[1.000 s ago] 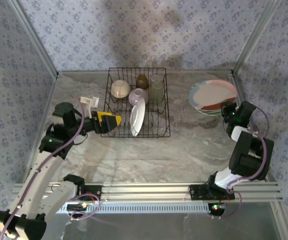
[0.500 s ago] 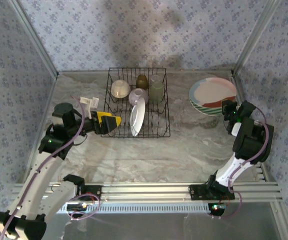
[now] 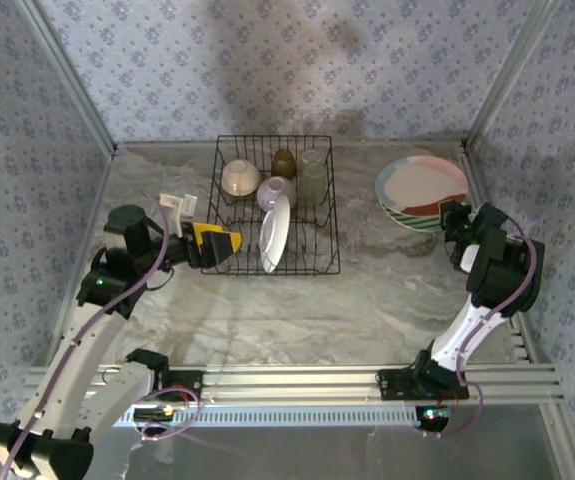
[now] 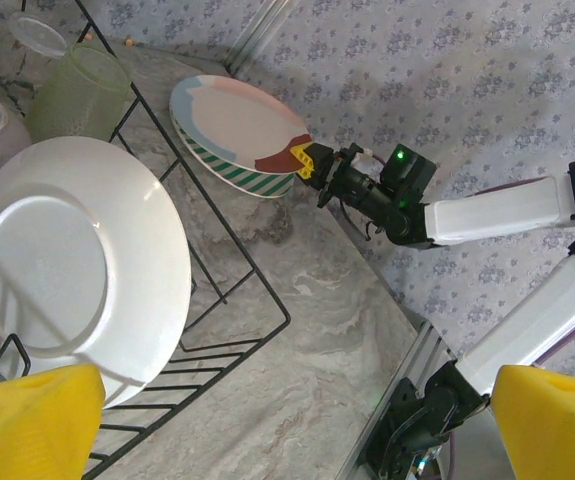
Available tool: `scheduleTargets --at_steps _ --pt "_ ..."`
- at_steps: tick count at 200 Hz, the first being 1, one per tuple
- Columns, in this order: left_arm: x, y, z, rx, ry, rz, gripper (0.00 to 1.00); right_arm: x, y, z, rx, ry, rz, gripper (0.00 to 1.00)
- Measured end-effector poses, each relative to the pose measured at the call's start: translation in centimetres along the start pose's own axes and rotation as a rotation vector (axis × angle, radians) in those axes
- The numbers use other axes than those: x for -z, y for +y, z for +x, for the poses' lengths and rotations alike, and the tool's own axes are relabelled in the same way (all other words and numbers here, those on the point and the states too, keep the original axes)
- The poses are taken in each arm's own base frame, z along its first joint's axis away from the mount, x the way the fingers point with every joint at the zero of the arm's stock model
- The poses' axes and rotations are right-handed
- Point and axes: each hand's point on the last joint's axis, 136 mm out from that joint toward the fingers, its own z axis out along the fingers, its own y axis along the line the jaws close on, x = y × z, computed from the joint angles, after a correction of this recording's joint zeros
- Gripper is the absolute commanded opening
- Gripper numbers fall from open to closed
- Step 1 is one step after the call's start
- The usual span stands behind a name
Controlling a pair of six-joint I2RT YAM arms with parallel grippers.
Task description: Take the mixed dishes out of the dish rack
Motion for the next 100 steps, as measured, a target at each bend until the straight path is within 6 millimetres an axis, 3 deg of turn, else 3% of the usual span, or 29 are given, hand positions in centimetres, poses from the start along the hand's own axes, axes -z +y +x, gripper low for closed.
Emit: scheduleTargets --at_steps 75,100 --pt "0.0 0.2 0.0 0.004 0.001 -0.004 0.99 -0.2 -1.6 -0.1 -0.023 0.005 0.03 0.0" --pt "0.0 0.2 0.0 0.005 0.001 -0.005 0.99 -0.3 -1.7 -0.3 -0.026 0.008 0.029 0.14"
